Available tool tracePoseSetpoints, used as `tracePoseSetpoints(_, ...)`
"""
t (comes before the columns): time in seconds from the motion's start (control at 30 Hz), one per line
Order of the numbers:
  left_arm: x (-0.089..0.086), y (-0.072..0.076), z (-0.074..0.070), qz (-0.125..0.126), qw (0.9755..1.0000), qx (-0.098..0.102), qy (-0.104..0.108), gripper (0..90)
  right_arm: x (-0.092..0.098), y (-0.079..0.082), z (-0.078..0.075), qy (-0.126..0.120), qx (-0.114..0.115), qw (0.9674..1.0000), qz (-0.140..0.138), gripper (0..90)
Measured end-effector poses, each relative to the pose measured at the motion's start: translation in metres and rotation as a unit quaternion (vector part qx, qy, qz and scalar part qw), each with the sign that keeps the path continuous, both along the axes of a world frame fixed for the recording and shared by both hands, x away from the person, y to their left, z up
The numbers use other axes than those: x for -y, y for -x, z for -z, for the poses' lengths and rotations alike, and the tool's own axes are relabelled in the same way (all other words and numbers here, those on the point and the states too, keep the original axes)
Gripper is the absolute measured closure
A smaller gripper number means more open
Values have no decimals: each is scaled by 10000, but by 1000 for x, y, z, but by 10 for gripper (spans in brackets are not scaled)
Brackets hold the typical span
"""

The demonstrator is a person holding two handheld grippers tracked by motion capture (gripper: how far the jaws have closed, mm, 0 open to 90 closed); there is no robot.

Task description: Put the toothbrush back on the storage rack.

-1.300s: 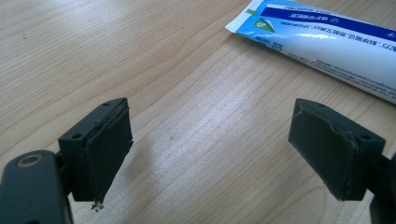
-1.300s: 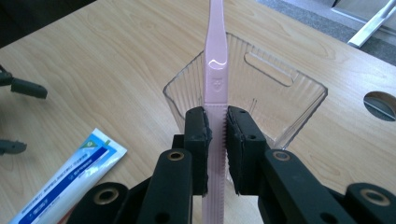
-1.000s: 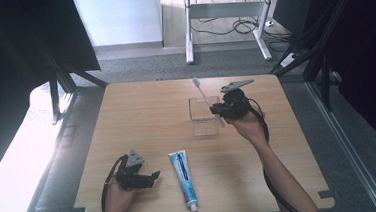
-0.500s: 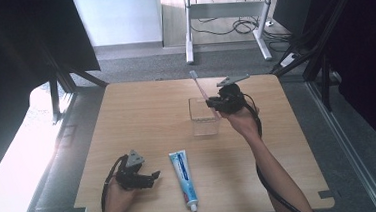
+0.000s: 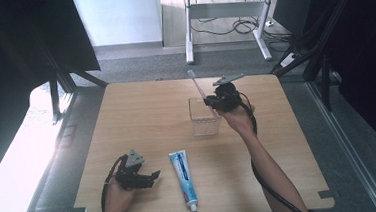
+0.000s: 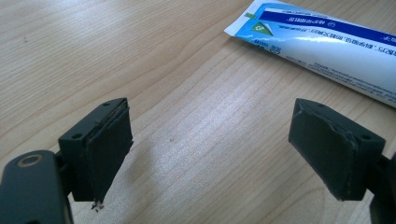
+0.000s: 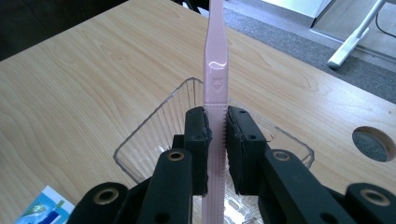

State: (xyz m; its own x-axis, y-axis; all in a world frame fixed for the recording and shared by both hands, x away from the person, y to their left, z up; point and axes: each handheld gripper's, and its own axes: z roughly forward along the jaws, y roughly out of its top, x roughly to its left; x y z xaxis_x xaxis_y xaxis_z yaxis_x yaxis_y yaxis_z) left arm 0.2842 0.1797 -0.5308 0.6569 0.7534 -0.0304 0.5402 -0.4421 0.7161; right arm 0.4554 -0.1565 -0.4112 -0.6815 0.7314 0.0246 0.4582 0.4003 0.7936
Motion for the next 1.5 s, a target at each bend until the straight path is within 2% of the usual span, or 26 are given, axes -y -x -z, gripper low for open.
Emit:
tracePoseSetpoints(0.33, 0, 0, 0, 40, 9999, -17, 128, 133, -4, -6, 17, 196, -113, 9997, 3, 793)
tracePoseSetpoints(0.67, -1, 0, 0, 30, 9999, -16, 142, 133, -10, -10, 32, 457, -230, 9987, -28, 793)
tracePoseSetpoints(1.3, 0, -1, 0, 44, 9999, -33, 108, 134, -16, -15, 46, 883, -491, 9948, -107, 793)
tracePoseSetpoints(1.5, 0, -1, 0, 43, 9999, -32, 109, 134, -19, -16, 48, 1052, -597, 9925, -149, 792)
